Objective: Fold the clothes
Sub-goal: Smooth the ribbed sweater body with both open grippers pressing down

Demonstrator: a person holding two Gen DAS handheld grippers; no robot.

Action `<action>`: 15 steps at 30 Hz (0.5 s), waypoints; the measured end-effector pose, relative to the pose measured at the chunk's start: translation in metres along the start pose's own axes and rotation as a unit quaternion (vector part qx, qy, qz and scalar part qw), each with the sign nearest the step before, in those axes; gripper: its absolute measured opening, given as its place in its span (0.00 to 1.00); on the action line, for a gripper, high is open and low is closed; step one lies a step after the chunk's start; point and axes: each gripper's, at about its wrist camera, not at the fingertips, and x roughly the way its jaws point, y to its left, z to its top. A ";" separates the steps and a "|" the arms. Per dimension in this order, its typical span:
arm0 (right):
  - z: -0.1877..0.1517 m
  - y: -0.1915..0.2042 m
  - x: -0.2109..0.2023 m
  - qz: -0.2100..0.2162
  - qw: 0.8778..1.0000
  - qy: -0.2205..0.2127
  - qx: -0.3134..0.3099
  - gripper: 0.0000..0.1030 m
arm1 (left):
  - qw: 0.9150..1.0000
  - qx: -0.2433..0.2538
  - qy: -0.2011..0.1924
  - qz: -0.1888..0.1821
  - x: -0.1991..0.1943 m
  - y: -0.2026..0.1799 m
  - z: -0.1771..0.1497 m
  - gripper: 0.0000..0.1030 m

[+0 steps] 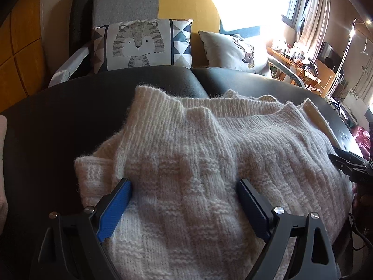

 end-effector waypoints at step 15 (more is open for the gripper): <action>0.048 0.043 0.056 0.013 0.997 0.071 -0.029 0.83 | 0.999 0.011 0.004 0.046 0.022 -0.004 0.053 0.90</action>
